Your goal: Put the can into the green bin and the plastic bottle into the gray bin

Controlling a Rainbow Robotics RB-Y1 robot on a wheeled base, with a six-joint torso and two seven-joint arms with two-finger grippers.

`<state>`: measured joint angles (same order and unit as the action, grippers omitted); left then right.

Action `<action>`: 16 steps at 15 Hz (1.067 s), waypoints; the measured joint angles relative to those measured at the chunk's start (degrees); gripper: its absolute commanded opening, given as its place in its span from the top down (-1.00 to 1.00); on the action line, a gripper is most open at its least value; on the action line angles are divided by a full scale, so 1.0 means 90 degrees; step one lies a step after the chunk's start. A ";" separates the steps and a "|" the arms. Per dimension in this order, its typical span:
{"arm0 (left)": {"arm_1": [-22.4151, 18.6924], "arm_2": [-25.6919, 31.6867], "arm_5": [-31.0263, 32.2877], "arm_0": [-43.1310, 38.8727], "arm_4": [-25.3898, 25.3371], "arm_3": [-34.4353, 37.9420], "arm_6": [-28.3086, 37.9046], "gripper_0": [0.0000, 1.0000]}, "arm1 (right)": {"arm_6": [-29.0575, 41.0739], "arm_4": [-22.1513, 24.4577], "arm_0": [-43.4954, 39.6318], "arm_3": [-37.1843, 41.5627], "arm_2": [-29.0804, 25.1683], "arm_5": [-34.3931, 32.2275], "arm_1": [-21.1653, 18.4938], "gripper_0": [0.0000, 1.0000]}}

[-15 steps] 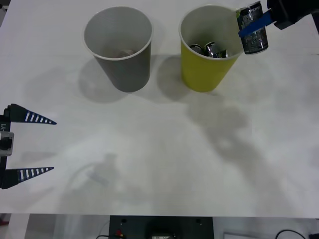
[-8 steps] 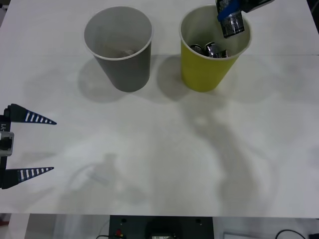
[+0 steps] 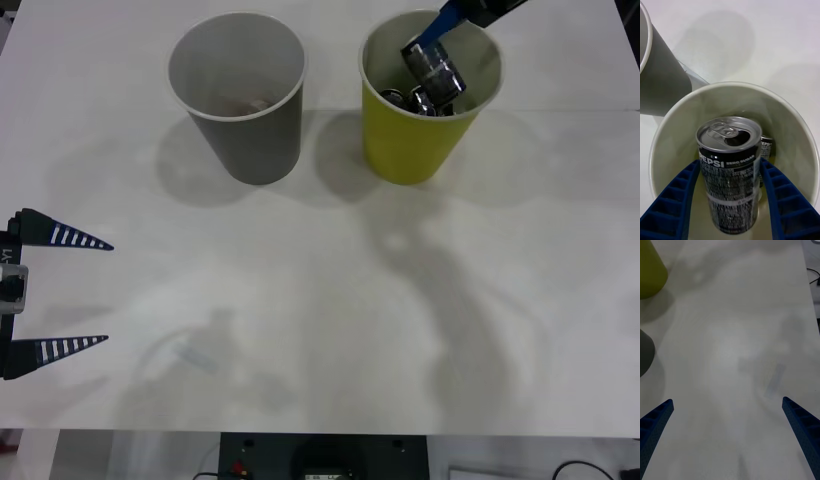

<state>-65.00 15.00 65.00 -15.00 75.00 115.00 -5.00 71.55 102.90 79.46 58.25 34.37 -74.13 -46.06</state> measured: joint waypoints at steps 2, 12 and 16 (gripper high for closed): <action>0.0000 0.0000 0.0000 0.0000 0.0000 0.0000 0.0000 -1.00 | -0.0123 -0.0165 0.0000 0.0001 0.0000 -0.0004 -0.0048 -1.00; 0.0000 0.0000 0.0000 0.0000 0.0000 0.0000 0.0000 -1.00 | -0.0710 -0.1706 -0.1041 0.1624 -0.1183 -0.0881 -0.1286 -1.00; 0.0000 0.0000 0.0000 0.0000 0.0000 0.0000 0.0000 -1.00 | -0.0757 -0.1873 -0.2635 0.3342 -0.2480 -0.0904 -0.1644 -1.00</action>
<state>-65.00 15.00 65.00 -15.00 75.00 115.00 -5.00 64.73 86.05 55.75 88.32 12.05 -82.26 -60.85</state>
